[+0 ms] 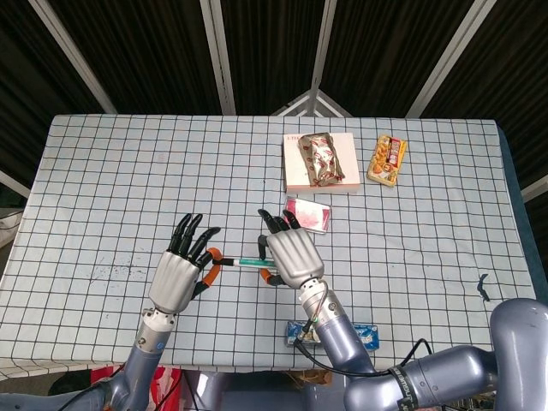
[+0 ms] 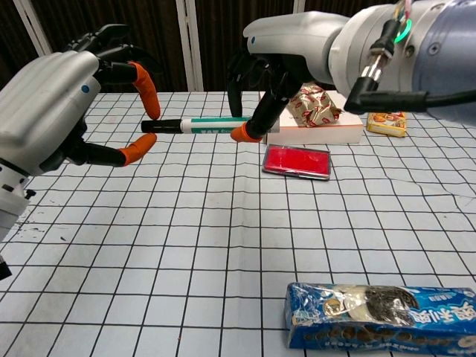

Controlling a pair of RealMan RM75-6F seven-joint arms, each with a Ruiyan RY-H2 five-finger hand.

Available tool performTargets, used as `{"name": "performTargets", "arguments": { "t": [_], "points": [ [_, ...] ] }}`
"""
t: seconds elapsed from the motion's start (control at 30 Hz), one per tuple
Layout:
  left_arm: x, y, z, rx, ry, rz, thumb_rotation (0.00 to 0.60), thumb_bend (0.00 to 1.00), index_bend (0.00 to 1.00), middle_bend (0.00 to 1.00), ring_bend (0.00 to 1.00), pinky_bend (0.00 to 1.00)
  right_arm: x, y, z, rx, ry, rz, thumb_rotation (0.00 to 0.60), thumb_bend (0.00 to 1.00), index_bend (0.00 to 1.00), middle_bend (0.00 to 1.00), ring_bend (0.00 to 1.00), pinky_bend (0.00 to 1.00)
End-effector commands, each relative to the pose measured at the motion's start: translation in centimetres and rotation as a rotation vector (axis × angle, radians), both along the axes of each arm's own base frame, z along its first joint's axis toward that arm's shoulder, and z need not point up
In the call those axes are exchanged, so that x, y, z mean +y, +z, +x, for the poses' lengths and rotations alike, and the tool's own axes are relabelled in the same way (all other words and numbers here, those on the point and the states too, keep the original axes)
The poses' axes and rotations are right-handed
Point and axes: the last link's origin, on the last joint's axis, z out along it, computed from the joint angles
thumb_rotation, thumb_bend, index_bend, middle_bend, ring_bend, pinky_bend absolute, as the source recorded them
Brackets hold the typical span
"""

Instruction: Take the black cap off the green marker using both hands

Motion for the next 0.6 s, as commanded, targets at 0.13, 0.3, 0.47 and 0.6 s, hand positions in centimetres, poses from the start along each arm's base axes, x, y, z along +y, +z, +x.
{"name": "performTargets", "arguments": {
  "t": [0.13,0.3,0.47,0.6],
  "points": [
    [0.02,0.04,0.13,-0.017,-0.005,0.012,0.600,0.46,0.58,0.26,0.00,0.00,0.03,0.12,-0.03,-0.002,-0.001,-0.001,0.600,0.63,0.75,0.09,0.17,0.08],
    [0.10,0.09,0.04,-0.029,-0.002,0.025,0.600,0.46,0.60,0.27,0.00,0.00,0.11,0.24,-0.03,-0.004,0.002,0.000,0.600,0.63,0.76,0.09,0.17,0.08],
    [0.22,0.18,-0.44,-0.029,0.015,0.032,0.600,0.46,0.60,0.27,0.00,0.00,0.08,0.36,-0.25,-0.010,-0.004,0.001,0.600,0.63,0.76,0.09,0.17,0.08],
    [0.28,0.35,-0.70,-0.030,0.018,0.037,0.600,0.46,0.57,0.26,0.00,0.00,0.06,0.44,-0.41,-0.012,-0.004,0.002,0.600,0.64,0.76,0.09,0.17,0.08]
  ]
}}
